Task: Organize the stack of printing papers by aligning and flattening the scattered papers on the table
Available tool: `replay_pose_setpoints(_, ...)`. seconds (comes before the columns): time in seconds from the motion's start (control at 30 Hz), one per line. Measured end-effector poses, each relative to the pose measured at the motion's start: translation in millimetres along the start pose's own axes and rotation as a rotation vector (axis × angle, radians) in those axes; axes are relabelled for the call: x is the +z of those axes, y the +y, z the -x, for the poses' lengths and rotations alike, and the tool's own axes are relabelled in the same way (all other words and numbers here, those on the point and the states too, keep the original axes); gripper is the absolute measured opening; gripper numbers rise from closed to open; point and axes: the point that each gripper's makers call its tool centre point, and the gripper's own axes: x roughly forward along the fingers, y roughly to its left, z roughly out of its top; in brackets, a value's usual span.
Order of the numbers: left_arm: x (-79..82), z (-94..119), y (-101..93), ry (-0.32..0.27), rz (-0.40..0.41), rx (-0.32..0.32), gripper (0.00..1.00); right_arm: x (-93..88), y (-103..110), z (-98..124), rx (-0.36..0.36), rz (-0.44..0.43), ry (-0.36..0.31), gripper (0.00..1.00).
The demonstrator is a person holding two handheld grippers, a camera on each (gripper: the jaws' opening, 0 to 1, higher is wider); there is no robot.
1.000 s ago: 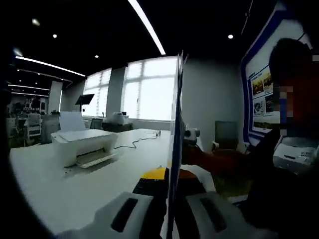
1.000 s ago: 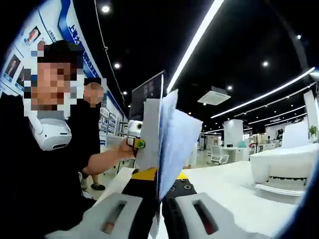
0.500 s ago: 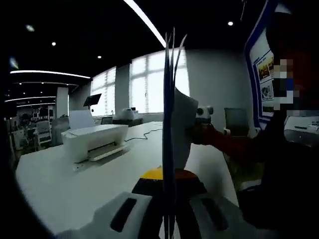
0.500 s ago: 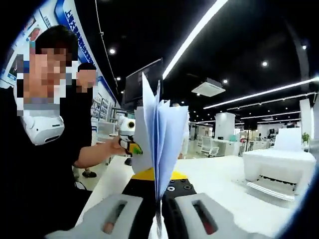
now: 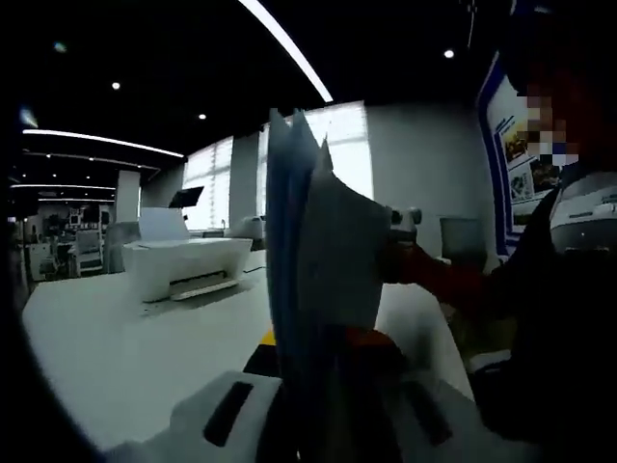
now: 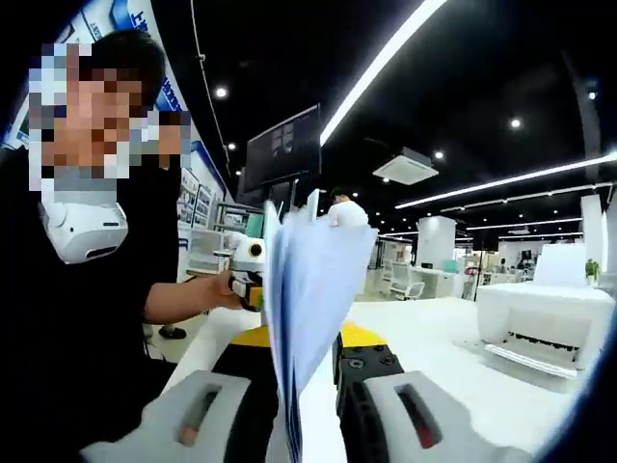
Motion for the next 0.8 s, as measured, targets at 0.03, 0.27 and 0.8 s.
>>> replay_pose_setpoints(0.03, -0.5, -1, 1.8, 0.003, 0.004, 0.008, 0.18, 0.0, 0, -1, 0.000, -0.004, -0.004, 0.17)
replay_pose_setpoints(0.27, -3.1, -4, 4.2, 0.032, -0.015, 0.019, 0.20, 2.0, -3, -1, -0.012, -0.012, -0.020, 0.17)
replay_pose_setpoints(0.8, 3.8, -3, -6.1, 0.030, -0.051, -0.023, 0.06, 9.1, 4, 3, 0.014, 0.018, -0.030, 0.00)
